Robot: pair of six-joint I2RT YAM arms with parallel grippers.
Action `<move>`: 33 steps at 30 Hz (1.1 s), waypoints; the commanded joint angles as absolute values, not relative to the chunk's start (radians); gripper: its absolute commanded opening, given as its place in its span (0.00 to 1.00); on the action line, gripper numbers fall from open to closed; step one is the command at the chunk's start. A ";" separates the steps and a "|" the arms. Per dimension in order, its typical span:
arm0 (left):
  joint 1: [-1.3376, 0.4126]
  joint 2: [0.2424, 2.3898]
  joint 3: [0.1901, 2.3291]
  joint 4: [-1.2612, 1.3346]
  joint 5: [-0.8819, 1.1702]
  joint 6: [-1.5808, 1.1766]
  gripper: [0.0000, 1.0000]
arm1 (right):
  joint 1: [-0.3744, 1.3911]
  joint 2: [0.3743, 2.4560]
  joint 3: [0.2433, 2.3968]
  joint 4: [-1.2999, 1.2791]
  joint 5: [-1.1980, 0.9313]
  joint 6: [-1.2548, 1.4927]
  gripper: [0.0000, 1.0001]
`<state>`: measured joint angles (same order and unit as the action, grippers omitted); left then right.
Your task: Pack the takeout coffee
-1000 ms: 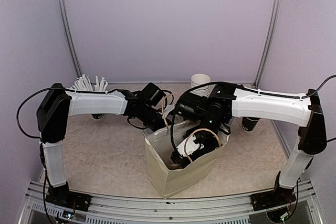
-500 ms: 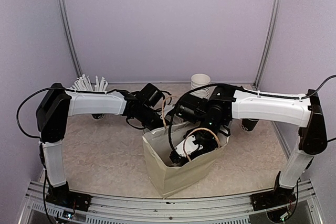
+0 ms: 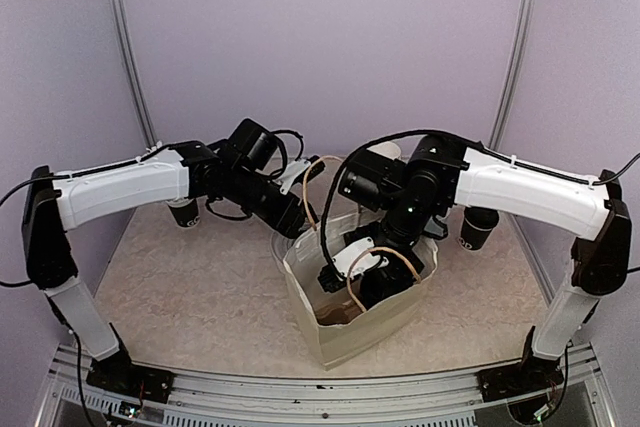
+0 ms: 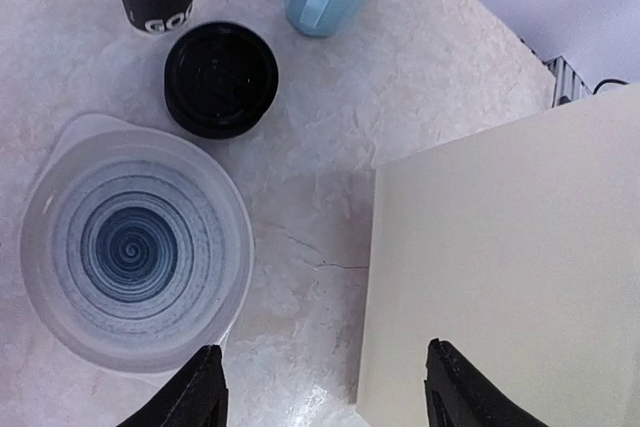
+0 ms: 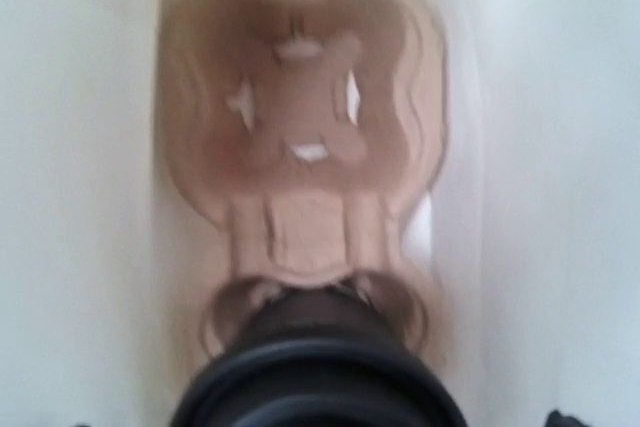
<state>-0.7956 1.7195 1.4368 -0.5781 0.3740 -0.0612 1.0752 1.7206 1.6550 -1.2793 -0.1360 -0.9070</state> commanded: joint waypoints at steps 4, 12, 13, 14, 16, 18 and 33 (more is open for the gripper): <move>-0.877 1.529 1.489 -0.643 0.349 -0.048 0.68 | 1.054 1.660 1.714 -1.329 -0.201 -0.915 0.98; -0.974 1.496 1.489 -0.548 0.407 -0.063 0.68 | 1.041 1.648 1.677 -1.335 -0.241 -0.913 0.96; -0.978 1.503 1.489 -0.546 0.397 -0.064 0.68 | 1.039 1.646 1.673 -1.333 -0.238 -0.913 0.96; -0.981 1.508 1.488 -0.543 0.388 -0.068 0.66 | 1.037 1.646 1.671 -1.333 -0.236 -0.913 0.95; -0.982 1.522 1.482 -0.524 0.397 -0.077 0.64 | 1.036 1.644 1.662 -1.332 -0.226 -0.914 0.95; -0.984 1.526 1.479 -0.514 0.409 -0.084 0.62 | 1.035 1.638 1.650 -1.328 -0.219 -0.916 0.94; -0.993 1.555 1.560 -0.475 0.316 -0.158 0.59 | 1.034 1.549 1.812 -1.374 -0.236 -1.004 0.93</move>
